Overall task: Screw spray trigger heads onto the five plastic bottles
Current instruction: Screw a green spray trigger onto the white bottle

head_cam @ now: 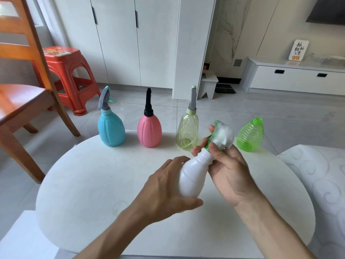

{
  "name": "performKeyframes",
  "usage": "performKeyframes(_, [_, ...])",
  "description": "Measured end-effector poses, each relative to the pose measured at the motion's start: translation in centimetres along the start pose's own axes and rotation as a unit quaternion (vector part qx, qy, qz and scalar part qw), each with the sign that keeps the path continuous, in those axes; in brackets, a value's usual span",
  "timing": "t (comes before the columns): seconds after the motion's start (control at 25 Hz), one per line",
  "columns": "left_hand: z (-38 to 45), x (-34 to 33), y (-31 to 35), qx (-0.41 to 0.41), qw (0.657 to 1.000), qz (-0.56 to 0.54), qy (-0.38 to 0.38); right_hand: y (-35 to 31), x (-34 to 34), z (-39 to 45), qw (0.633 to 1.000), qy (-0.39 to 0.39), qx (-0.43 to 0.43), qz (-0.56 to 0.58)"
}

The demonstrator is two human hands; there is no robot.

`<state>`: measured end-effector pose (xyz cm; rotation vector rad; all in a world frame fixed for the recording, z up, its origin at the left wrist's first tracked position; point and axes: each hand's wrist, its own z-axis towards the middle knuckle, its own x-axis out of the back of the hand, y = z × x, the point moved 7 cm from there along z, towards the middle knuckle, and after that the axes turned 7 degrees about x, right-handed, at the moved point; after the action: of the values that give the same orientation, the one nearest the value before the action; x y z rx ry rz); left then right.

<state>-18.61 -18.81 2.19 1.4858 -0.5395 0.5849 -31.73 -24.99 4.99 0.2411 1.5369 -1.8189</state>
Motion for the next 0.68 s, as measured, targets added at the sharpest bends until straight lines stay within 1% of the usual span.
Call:
performKeyframes(0.04, [0.0,0.0,0.1,0.003,0.998,-0.052,-0.031,-0.5,-0.3,0.1,0.999,-0.034,-0.009,0.036])
performKeyframes(0.08, [-0.1,0.1,0.3,-0.002,0.997,-0.07,-0.034,-0.8,-0.5,0.2,0.996,-0.059,-0.014,0.059])
performKeyframes(0.12, [-0.3,0.1,0.5,-0.011,0.998,-0.058,-0.018,-0.9,-0.5,0.1,0.996,-0.067,-0.013,0.062])
performKeyframes(0.2, [-1.0,-0.1,1.3,-0.037,0.998,0.006,0.046,-0.5,-0.1,0.1,0.999,-0.033,0.002,0.03])
performKeyframes(0.28, [-1.4,-0.6,1.8,-0.051,0.995,0.033,0.074,-0.2,0.2,0.1,1.0,0.005,0.021,0.009])
performKeyframes(0.48, [-0.7,-0.2,1.5,-0.058,0.997,0.007,0.047,-0.8,-0.4,0.7,0.999,-0.011,0.031,0.014])
performKeyframes(0.56, [-0.6,-0.4,1.4,-0.05,0.998,-0.002,0.046,-0.5,-0.3,0.9,0.999,0.017,0.027,0.001])
performKeyframes(0.68, [-0.6,-1.0,1.1,-0.038,0.997,-0.02,0.057,-0.2,-0.1,1.0,0.995,0.083,0.038,-0.041])
